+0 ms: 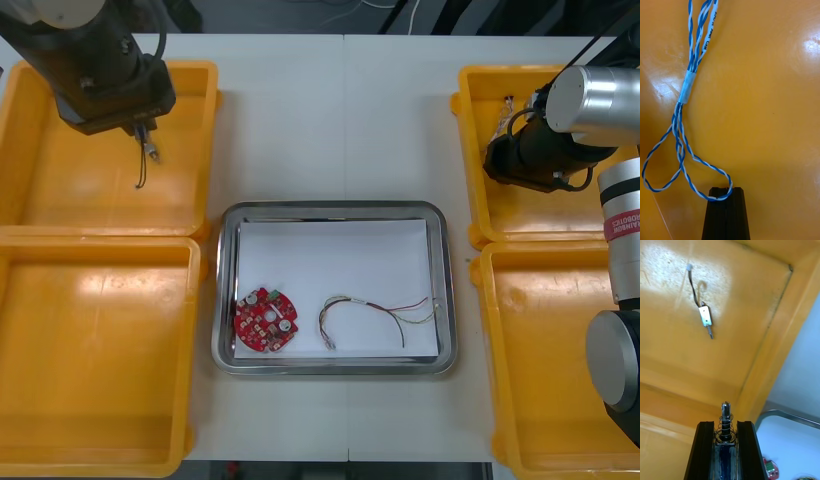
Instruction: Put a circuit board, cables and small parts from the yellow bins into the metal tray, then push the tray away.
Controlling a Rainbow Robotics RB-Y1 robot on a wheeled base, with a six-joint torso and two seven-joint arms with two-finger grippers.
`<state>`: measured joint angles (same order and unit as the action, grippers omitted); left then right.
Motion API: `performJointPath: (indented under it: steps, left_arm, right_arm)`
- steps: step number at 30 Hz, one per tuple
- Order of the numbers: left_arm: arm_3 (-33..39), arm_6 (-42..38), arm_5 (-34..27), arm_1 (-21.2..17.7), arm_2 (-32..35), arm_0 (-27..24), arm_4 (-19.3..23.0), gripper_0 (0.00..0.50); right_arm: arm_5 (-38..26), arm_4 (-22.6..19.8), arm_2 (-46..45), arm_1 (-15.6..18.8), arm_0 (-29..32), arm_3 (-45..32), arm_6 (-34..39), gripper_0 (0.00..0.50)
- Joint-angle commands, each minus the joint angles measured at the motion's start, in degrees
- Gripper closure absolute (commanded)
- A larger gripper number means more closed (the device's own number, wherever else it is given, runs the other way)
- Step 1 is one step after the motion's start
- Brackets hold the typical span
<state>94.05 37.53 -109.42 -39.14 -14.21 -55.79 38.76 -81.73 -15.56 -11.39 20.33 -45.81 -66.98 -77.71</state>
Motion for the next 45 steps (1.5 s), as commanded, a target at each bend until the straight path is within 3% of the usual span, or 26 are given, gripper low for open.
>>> performJointPath:
  steps: [1,7,8,9,11,18,25,29,45]
  left_arm:
    - [3.9,-2.0,-0.6,3.1,-2.8,0.2,0.5,0.5]
    - [6.0,-3.8,-0.6,6.8,-6.8,0.2,0.6,0.5]
    - [6.1,-4.0,-0.6,7.5,-7.7,0.2,0.8,0.5]
    - [6.1,-4.2,-0.6,8.0,-8.7,0.2,1.0,0.5]
    - [6.1,-4.6,-0.6,8.8,-10.6,0.2,1.1,0.5]
    - [6.8,-5.1,2.5,10.1,-15.2,1.7,1.2,0.5]
    - [6.9,-5.2,9.1,10.1,-19.4,4.3,0.6,0.5]
    - [6.9,-5.1,11.8,10.1,-21.4,5.8,-0.4,0.5]
    - [6.8,-4.3,17.5,7.5,-26.7,10.0,-3.2,0.5]
  right_arm:
    - [0.6,0.4,-1.4,-0.6,0.2,-1.0,2.4,0.491]
    - [0.5,0.4,-1.4,-0.5,0.2,-1.4,2.4,0.477]
    - [0.5,0.3,-1.4,-0.5,0.2,-1.4,2.6,0.418]
    - [0.5,0.4,-1.4,-0.4,0.2,-1.4,2.6,0.252]
    - [0.5,0.3,-1.5,-0.2,0.2,-1.4,2.6,0.0]
    - [-1.7,-0.3,-2.5,0.4,0.2,-3.2,2.1,0.0]
    - [-12.1,-1.9,-3.3,2.3,0.2,-10.5,2.6,0.0]
    - [-15.0,-3.2,-4.3,3.1,0.2,-13.4,2.6,0.0]
    - [-15.7,-4.0,-7.5,4.9,-2.8,-15.5,3.4,0.0]
